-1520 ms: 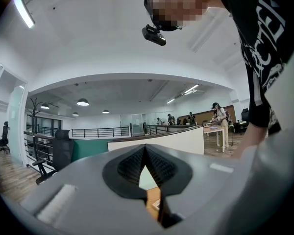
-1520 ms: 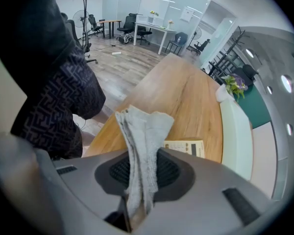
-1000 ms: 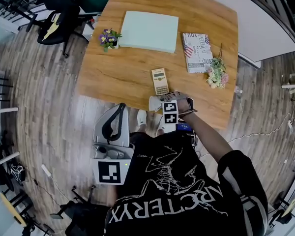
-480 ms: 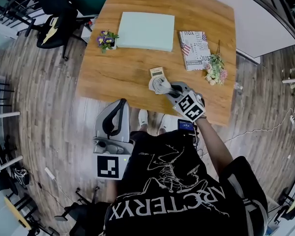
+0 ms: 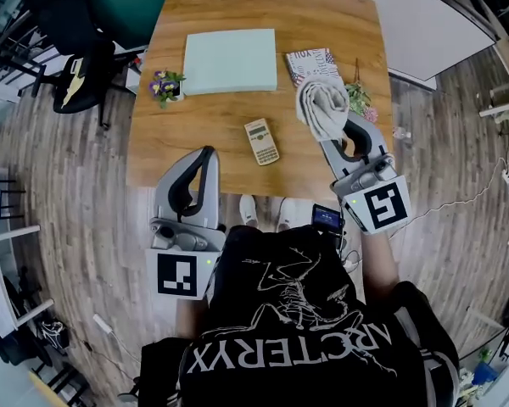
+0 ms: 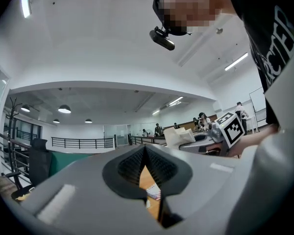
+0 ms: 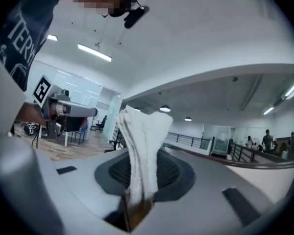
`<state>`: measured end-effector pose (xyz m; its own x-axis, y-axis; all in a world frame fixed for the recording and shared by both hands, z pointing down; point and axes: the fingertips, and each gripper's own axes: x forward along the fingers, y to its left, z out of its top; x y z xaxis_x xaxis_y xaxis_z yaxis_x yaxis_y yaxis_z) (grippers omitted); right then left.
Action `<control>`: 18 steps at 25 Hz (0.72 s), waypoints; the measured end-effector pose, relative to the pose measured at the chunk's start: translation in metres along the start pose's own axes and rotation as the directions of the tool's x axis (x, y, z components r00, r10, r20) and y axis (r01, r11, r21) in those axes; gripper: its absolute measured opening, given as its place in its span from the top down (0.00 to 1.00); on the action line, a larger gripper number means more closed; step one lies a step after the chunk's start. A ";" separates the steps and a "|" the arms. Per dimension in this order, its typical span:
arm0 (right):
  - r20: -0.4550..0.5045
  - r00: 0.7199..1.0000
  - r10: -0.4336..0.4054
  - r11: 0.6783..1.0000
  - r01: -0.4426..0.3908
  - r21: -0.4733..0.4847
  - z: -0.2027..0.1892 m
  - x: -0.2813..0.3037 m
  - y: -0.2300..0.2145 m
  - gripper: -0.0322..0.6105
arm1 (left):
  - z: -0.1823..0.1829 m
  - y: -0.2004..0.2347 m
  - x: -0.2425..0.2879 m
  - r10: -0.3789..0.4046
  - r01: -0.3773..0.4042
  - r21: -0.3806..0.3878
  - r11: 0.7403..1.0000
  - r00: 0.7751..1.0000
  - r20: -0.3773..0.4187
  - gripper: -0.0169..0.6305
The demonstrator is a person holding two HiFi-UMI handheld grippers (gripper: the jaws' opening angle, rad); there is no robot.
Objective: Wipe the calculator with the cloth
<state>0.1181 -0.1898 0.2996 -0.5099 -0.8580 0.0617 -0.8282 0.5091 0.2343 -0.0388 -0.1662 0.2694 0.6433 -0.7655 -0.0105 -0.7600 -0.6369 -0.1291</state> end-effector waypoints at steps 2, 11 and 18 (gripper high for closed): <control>0.065 0.997 -0.045 0.999 0.046 -0.003 0.019 -0.009 -0.008 0.81 | 0.010 -0.001 0.007 -0.015 0.015 0.017 1.000 1.000 0.025 0.96; 0.155 0.984 -0.088 0.996 0.091 -0.015 0.051 -0.021 -0.012 0.81 | 0.038 0.001 0.016 -0.039 0.032 0.074 0.997 0.995 0.088 0.96; 0.166 0.984 -0.061 0.998 0.065 -0.021 0.053 -0.012 -0.005 0.81 | 0.035 0.009 0.016 -0.023 0.017 0.076 0.997 0.996 0.087 0.96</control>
<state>0.1160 -0.1780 0.2461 -0.4900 -0.8641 -0.1150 -0.8546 0.4503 0.2585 -0.0320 -0.1814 0.2338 0.6664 -0.7398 -0.0934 -0.7401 -0.6409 -0.2038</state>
